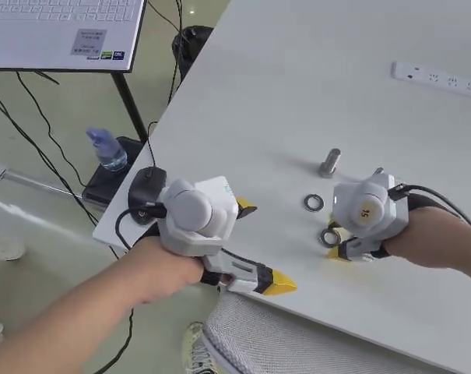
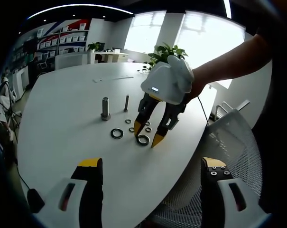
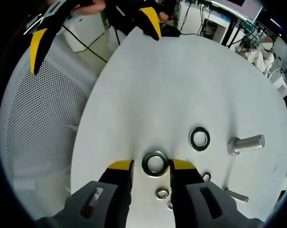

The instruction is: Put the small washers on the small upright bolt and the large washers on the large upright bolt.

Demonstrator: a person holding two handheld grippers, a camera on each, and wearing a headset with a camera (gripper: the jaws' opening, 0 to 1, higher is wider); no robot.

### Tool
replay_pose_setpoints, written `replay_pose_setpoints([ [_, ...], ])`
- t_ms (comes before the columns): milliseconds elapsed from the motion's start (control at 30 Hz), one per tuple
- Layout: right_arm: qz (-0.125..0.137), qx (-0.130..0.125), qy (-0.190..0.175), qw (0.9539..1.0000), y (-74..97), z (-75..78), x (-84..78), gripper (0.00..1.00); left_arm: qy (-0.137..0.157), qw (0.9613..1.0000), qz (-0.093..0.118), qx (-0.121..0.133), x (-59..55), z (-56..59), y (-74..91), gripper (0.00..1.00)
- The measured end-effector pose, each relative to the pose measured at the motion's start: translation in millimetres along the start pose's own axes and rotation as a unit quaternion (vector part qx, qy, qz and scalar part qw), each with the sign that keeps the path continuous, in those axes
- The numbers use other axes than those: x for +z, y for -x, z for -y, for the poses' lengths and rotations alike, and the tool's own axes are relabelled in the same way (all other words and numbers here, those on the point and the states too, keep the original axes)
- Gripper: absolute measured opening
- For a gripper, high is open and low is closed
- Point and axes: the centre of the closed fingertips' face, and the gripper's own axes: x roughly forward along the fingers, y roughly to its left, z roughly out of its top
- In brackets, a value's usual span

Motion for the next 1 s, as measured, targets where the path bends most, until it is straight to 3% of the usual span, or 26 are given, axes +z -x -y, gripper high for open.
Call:
replay_pose_setpoints([
  [333, -0.029, 0.008, 0.026, 0.9992, 0.0, 5.2, -0.2, 0.26, 0.005, 1.0000, 0.004, 0.005, -0.3, -1.2, -0.1, 0.84],
  [400, -0.043, 0.011, 0.044, 0.9981, 0.2, 4.8, -0.8, 0.26, 0.006, 1.0000, 0.003, 0.005, -1.2, -0.8, -0.2, 0.84],
  [733, -0.111, 0.019, 0.062, 0.9917, -1.5, 6.9, -1.3, 0.22, 0.008, 0.9999, 0.008, 0.009, 1.3, -0.4, -0.3, 0.82],
  [1000, -0.113, 0.023, 0.061, 0.9915, -1.0, 7.8, -2.0, 0.20, 0.007, 0.9998, 0.009, 0.015, -1.2, -1.2, 3.7, 0.80],
])
